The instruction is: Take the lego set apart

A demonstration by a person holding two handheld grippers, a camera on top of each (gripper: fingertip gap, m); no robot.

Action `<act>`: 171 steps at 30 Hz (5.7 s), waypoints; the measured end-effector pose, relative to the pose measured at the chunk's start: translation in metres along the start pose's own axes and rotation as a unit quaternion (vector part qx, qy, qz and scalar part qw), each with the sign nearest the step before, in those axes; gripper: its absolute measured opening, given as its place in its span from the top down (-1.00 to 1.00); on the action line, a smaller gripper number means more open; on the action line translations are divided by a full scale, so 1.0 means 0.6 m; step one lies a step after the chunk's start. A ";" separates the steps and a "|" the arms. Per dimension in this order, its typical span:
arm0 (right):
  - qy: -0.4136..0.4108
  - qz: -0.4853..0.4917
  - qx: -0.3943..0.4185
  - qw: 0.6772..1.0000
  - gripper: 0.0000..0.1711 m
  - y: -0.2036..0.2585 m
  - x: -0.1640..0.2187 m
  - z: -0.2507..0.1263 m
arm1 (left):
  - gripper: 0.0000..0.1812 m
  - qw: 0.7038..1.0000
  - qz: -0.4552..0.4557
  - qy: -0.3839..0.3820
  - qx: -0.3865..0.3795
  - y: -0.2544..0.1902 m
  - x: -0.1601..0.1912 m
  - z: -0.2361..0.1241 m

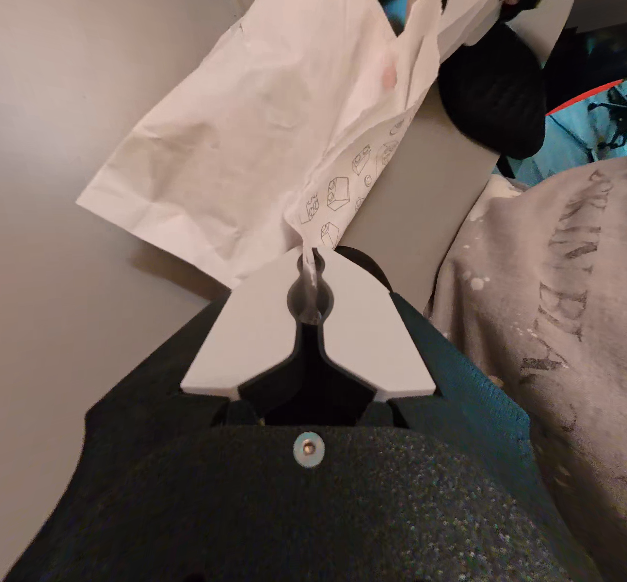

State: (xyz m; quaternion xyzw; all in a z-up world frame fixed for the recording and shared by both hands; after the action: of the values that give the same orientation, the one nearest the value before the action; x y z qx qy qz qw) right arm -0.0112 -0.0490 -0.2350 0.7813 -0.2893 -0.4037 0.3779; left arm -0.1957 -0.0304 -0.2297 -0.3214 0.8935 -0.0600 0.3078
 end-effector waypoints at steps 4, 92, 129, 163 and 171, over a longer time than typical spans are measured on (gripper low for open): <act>0.000 -0.124 0.104 0.987 0.84 0.024 -0.013 -0.039 | 0.98 1.000 -0.025 0.005 0.015 0.003 -0.001 0.001; 0.068 -0.329 0.209 0.918 1.00 -0.007 -0.027 0.016 | 0.99 0.985 -0.026 -0.029 0.171 0.026 -0.053 -0.015; -0.188 -0.184 0.420 0.869 1.00 -0.064 -0.058 -0.198 | 0.99 0.910 -0.110 -0.390 -0.091 -0.140 -0.263 0.119; -0.131 -0.345 0.290 0.883 0.99 -0.057 -0.025 -0.203 | 0.95 0.959 -0.204 -0.188 0.050 -0.116 -0.425 0.258; -0.118 -0.343 0.284 0.887 0.99 -0.068 -0.007 -0.201 | 0.34 0.953 -0.215 -0.125 0.173 -0.138 -0.437 0.312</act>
State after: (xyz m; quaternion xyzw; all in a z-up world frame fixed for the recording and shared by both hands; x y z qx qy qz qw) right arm 0.0953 0.0196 -0.2203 0.8526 -0.1476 -0.4978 -0.0593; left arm 0.1173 0.0820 -0.2207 -0.4528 0.7336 -0.2379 0.4474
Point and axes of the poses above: each gripper's, where its closed fingertips meet, z out along the fingers, x out of its underside, y = z × x across the jaws, the point moved 2 cm from there along -z, back along the fingers, and after that the axes turned 14 degrees about -x, right-handed, at the moved point
